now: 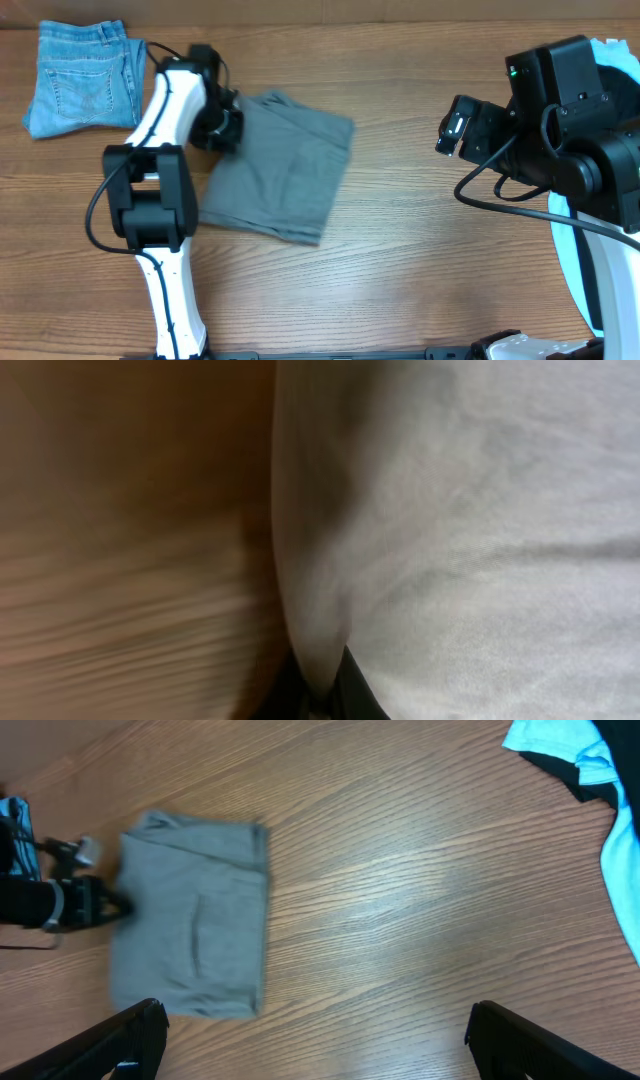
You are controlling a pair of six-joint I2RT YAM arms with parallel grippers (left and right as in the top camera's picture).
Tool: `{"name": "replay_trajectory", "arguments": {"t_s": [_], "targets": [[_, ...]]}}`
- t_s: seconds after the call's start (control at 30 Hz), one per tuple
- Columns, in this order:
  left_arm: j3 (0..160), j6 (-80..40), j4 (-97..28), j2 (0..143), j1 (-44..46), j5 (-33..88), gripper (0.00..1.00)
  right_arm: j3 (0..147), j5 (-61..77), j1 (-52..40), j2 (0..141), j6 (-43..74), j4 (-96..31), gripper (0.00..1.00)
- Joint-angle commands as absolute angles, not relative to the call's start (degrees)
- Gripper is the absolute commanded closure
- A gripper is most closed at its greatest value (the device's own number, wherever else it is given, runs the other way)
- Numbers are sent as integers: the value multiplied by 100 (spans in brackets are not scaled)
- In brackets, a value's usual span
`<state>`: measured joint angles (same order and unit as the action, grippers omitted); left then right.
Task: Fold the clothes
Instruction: 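Grasp the folded grey shorts with the left gripper and drag them left, then place the grey shorts onto the blue jeans at top-left with the left gripper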
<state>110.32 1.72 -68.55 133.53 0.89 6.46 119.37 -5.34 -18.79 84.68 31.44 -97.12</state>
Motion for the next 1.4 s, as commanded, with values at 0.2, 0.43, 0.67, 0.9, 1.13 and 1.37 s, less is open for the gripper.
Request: {"name": "replay_trajectory", "arguments": {"t_s": [0.2,0.43,0.67,0.9,1.13,1.37], "targets": [[12567,390,-6823,13417,-633,-1072,96,11924,-180,-1863,8449,3111,-9701,0],[13262,716,-6410,13417,-941,-1437,96,11924,99,-1863,8449,3111,-9703,0],[13511,545,-5822,13417,-1157,-1747,96,11924,397,-1863,8451,3135,-9703,0],[13535,226,-5297,13417,-1227,-2167,96,11924,508,-1863,8455,3162,-9703,0],[13915,-89,-5207,13417,-1236,-2320,96,11924,510,-1863,8495,3159,-9703,0],[14604,-217,-5463,13415,-1245,-2464,96,11922,530,-1863,8495,3159,-9703,0]]}}
